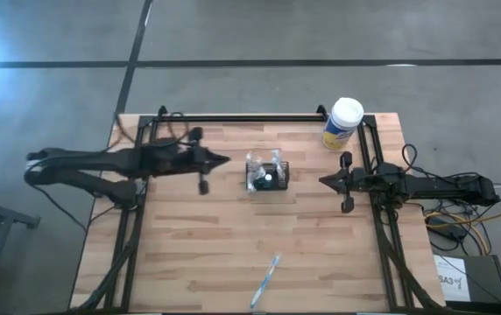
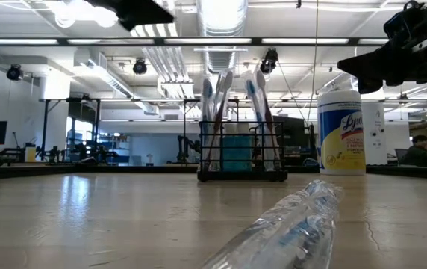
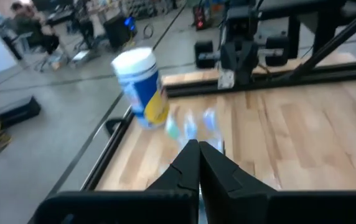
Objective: Pick & Place toothbrushing station
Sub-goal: Put the blue toothbrush into the black wire organizer
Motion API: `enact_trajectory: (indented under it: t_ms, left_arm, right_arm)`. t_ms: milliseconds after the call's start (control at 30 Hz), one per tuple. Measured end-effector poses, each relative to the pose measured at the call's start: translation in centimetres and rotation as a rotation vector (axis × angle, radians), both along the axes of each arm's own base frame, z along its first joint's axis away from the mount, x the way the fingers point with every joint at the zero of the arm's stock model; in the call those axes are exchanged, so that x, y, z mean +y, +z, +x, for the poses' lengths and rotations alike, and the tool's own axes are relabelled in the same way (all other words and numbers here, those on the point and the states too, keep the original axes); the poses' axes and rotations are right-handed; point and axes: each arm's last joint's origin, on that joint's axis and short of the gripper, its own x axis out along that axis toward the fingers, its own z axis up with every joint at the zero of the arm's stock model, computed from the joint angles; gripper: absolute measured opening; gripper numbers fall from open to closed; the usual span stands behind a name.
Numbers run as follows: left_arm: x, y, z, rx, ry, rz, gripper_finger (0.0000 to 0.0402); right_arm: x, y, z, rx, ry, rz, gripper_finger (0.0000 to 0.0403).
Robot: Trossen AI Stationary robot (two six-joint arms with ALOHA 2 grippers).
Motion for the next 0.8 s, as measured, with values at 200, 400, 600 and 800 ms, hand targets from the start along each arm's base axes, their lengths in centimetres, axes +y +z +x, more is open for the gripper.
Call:
enact_trajectory:
  t_ms: [200,400,600,800]
  left_arm:
    - [-1.0,-2.4,-5.1,-0.100,-0.016,-0.061,0.0003]
    - [-1.1,-7.8,-7.3,-0.244,-0.017,-0.132,0.0002]
    - [-1.1,-10.5,-8.0,-0.270,-0.013,-0.189,0.0001]
    - [-1.1,-12.7,-8.3,-0.244,-0.007,-0.193,0.0001]
  right_arm:
    - [0.0,0.0,0.0,-0.001,0.000,0.007,0.0008]
    - [0.0,0.2,0.0,-0.023,0.001,0.038,0.0008]
    - [0.0,0.1,0.0,-0.011,0.001,0.045,0.0008]
    - [0.0,0.0,0.1,0.003,0.000,0.025,0.0008]
